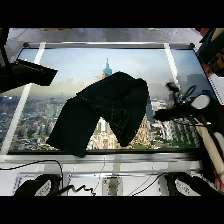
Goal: Fold the clothes and pants, and hang the long-sleeved shirts on hangers.
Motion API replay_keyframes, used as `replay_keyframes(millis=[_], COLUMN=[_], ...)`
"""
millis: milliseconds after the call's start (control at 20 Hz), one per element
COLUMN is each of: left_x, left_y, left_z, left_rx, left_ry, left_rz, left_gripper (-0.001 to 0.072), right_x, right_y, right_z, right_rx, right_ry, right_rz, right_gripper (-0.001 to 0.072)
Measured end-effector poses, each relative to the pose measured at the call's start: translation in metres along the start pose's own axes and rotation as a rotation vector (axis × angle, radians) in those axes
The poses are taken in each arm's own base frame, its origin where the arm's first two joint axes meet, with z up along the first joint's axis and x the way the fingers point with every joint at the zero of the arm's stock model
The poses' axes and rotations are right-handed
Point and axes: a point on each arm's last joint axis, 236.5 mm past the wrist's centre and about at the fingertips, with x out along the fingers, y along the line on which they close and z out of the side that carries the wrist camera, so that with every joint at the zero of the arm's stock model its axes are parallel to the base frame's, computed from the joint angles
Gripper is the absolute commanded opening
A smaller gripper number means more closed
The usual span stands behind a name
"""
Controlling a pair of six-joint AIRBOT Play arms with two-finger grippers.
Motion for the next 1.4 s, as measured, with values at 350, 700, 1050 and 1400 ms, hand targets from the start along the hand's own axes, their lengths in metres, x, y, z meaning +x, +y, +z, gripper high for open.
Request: replay_keyframes(millis=[350,700,1050,1400], left_x=[0.0,0.0,0.0,0.0], left_y=[0.0,0.0,0.0,0.0], left_z=[0.0,0.0,0.0,0.0], left_rx=[-0.002,-0.001,-0.001,-0.001], left_ry=[-0.001,-0.001,0.0,-0.001], left_rz=[-0.002,-0.002,-0.001,-0.001], left_gripper=[0.0687,0.0687,0.0688,0.0687], right_x=[0.082,0.123,0.137,0.142], right_y=[0.014,0.008,0.013,0.045], right_z=[0.028,0.07,0.068,0.054], right_rx=[0.315,0.196,0.001,-0.197], right_ry=[-0.045,-0.027,0.096,0.158], right_rz=[0.274,0.235,0.233,0.277], right_gripper=[0.0615,0.0612,0.0548,0.0045])
